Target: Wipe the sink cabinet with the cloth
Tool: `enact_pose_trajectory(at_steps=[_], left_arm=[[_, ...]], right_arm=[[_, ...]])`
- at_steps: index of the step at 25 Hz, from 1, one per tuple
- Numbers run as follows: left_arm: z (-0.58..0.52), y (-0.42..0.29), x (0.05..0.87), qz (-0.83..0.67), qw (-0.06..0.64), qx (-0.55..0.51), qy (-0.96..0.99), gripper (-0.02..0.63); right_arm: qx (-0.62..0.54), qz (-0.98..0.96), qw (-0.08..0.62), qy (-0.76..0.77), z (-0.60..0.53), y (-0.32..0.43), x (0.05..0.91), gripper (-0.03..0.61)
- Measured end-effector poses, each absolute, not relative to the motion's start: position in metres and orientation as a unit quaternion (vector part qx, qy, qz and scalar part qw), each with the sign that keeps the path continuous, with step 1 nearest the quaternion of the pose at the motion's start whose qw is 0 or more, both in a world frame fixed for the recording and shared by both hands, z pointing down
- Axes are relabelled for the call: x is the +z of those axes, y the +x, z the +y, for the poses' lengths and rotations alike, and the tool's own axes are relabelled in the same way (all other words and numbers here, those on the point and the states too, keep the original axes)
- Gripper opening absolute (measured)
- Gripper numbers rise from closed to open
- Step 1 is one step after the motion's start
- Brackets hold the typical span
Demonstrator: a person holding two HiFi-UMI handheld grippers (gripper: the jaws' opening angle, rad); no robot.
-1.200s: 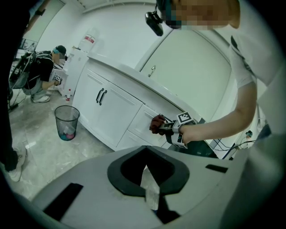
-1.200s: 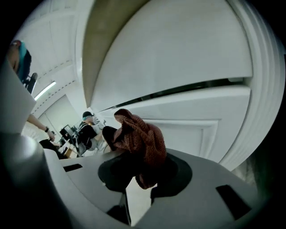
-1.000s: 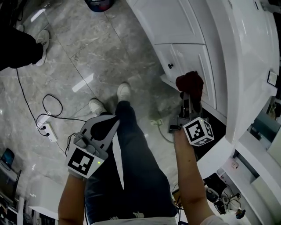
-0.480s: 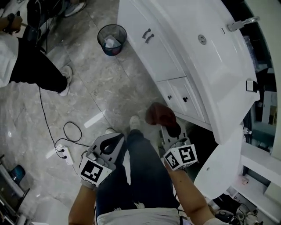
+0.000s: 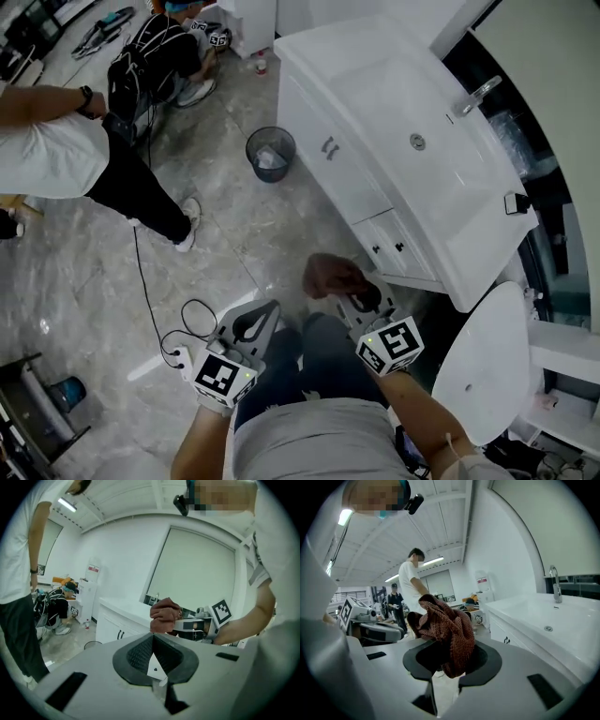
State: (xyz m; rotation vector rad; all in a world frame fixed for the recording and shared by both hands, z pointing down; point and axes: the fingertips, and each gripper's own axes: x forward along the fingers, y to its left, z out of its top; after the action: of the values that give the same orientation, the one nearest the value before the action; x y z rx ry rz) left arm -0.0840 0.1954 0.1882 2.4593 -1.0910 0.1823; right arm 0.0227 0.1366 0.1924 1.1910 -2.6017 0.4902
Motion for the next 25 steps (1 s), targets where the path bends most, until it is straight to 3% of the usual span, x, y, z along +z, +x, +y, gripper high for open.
enact_pose_trajectory(at_steps=[8,16,25], left_arm=[[0.195,-0.086,0.096,-0.414,0.193,0.05,0.888,0.011],[0.187,-0.094,0.033,-0.454,0.184,0.003,0.872,0.011],[0.182,-0.1,0.002,-0.478,0.136,-0.009,0.868,0.011]], right_arm=[[0.162,-0.926,0.127,0.318,0.151,-0.016,0.11,0.101],[0.138,-0.946,0.078,0.283,0.148,-0.019,0.029,0.101],[0.098,-0.956,0.049,0.271,0.136,-0.017,0.002,0.101]])
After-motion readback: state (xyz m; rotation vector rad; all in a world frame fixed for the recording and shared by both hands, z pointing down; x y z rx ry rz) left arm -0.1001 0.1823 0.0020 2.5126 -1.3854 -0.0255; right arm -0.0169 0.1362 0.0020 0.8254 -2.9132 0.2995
